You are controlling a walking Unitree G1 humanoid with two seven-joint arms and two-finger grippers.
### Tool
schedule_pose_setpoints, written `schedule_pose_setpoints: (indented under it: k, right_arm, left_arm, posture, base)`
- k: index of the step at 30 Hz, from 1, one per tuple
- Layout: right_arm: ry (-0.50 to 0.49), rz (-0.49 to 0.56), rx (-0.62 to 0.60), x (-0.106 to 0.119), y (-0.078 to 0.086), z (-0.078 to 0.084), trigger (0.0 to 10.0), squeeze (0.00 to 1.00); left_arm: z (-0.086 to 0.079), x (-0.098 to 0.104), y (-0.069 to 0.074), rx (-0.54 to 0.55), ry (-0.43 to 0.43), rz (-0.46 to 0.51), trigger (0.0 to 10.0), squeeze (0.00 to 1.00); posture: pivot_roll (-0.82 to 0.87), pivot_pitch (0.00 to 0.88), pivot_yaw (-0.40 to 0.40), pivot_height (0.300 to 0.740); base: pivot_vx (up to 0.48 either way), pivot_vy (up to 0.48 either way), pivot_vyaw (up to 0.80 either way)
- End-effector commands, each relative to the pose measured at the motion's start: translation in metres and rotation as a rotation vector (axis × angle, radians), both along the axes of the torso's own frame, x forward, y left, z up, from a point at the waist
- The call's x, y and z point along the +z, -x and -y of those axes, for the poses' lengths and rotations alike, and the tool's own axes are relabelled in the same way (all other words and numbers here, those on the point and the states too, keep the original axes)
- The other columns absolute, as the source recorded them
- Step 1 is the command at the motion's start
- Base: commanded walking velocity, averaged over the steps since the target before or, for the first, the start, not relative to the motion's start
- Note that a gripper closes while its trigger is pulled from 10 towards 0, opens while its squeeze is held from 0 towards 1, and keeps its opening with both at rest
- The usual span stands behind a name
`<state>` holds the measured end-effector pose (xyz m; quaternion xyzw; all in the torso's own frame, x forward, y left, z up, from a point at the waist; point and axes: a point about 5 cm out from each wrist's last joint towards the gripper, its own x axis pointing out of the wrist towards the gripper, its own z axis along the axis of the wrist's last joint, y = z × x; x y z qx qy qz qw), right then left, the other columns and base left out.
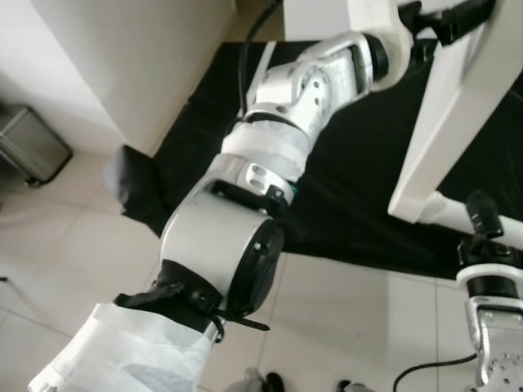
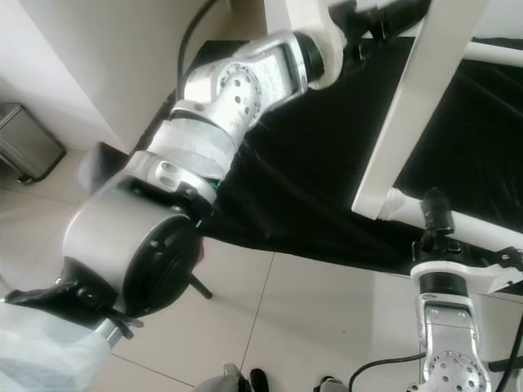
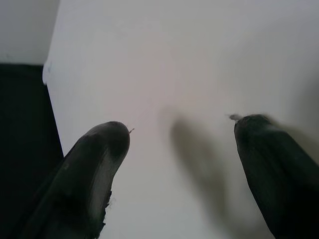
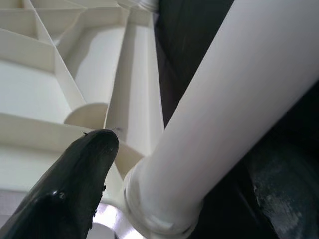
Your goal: Building children table
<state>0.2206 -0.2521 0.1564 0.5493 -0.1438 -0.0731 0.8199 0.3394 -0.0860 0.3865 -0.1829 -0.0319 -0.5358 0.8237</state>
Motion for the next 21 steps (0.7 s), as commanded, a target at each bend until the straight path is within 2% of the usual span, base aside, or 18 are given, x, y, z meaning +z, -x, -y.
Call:
schedule_pose_setpoints:
  k: [1,5,7,9,10,12,15,20,21]
  right_arm:
    - [-0.288,-0.388,-0.033,-0.099,0.094,-0.049,10.0,0.00]
    - [-0.277,-0.455,-0.049,-0.107,0.094,-0.048,10.0,0.00]
    - [-0.262,-0.479,-0.094,-0.108,0.092,-0.045,10.0,0.00]
    - [-0.308,-0.525,-0.184,-0.112,0.089,-0.040,10.0,0.00]
    - [-0.281,-0.604,-0.264,-0.117,0.092,-0.036,10.0,0.00]
    - [-0.247,-0.642,-0.275,-0.117,0.097,-0.038,10.0,0.00]
    - [-0.195,-0.655,-0.268,-0.115,0.101,-0.041,10.0,0.00]
    - [-0.224,-0.626,-0.252,-0.111,0.106,-0.046,10.0,0.00]
    - [-0.182,-0.637,-0.260,-0.105,0.109,-0.047,10.0,0.00]
  left_arm:
    - [0.014,0.000,0.018,-0.247,-0.010,0.077,10.0,0.00]
    - [0.014,0.001,0.018,-0.244,-0.009,0.079,10.0,0.00]
    - [0.014,0.001,0.017,-0.242,-0.007,0.077,10.0,0.00]
    - [0.014,0.002,0.018,-0.243,-0.005,0.078,10.0,0.00]
    - [0.015,0.003,0.018,-0.244,-0.005,0.079,10.0,0.00]
    - [0.016,0.003,0.019,-0.251,-0.007,0.078,10.0,0.00]
    - [0.016,0.003,0.019,-0.254,-0.010,0.080,10.0,0.00]
    - [0.016,0.002,0.019,-0.253,-0.016,0.080,10.0,0.00]
    - [0.016,0.001,0.019,-0.254,-0.014,0.077,10.0,0.00]
  posture:
    - [-0.07,0.160,0.158,0.740]
    - [-0.07,0.165,0.168,0.740]
    - [-0.07,0.164,0.173,0.740]
    - [-0.08,0.167,0.174,0.740]
    - [-0.07,0.165,0.179,0.740]
    - [-0.07,0.166,0.185,0.740]
    - [-0.07,0.168,0.190,0.740]
    - [-0.08,0.172,0.197,0.740]
    - [-0.09,0.173,0.203,0.740]
  base:
    - [0.000,0.000,0.00]
    - [0.000,0.000,0.00]
    - [0.000,0.000,0.00]
    - [0.000,0.000,0.00]
    - [0.000,0.000,0.00]
    - [0.000,0.000,0.00]
    - [0.000,0.000,0.00]
    - [0.000,0.000,0.00]
    - [0.000,0.000,0.00]
